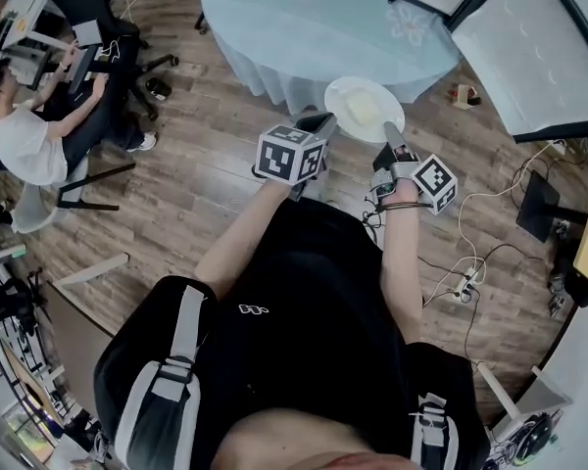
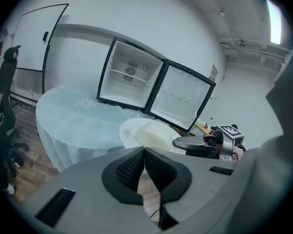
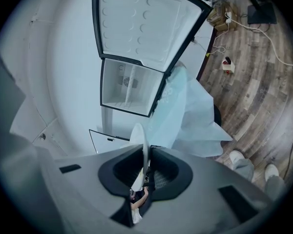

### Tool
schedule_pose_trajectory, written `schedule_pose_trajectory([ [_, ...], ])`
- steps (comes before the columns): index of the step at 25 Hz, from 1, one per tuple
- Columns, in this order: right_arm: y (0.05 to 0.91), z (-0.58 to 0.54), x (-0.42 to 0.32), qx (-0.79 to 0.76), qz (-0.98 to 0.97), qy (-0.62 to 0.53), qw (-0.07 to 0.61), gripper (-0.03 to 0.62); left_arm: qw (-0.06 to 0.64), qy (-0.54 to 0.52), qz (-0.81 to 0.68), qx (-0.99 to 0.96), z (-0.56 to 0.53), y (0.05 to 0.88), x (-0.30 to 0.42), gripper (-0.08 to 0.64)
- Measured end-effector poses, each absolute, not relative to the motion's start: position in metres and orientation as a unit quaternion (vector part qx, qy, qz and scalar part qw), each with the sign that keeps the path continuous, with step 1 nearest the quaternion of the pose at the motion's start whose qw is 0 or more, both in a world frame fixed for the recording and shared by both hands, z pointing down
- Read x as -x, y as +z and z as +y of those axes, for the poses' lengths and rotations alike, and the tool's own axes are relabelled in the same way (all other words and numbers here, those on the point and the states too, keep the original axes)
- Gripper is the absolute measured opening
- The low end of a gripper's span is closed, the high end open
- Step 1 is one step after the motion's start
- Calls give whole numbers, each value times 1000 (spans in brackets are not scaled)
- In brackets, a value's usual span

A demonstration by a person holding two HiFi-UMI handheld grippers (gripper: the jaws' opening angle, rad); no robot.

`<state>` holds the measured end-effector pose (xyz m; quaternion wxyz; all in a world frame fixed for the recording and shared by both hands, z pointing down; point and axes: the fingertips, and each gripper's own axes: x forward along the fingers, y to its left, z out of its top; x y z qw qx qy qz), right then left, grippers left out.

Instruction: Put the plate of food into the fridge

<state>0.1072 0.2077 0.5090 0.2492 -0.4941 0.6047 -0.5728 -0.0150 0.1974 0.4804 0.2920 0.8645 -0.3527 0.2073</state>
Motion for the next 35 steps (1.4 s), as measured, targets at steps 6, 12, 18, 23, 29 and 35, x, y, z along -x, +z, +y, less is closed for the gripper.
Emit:
schedule_pose_trajectory([
  [6,520,156,-127,510,590,-573,251,46,312,199,-338,-865,135,493,-3,-3],
  [12,525,71,-151,518,578,-576,258,46,318,204,-325,-867,46,497,-30,-3],
  [18,522,-20,-152,518,576,-572,269,46,304,215,-317,-872,-36,493,-34,-3],
  [23,515,-75,-159,525,567,-564,289,46,299,220,-307,-876,-84,491,-38,-3],
  [29,517,-104,-177,543,555,-556,297,47,304,226,-294,-877,-112,498,-46,-3],
  [35,530,-121,-188,546,545,-569,286,48,335,224,-295,-866,-133,511,-62,-3],
])
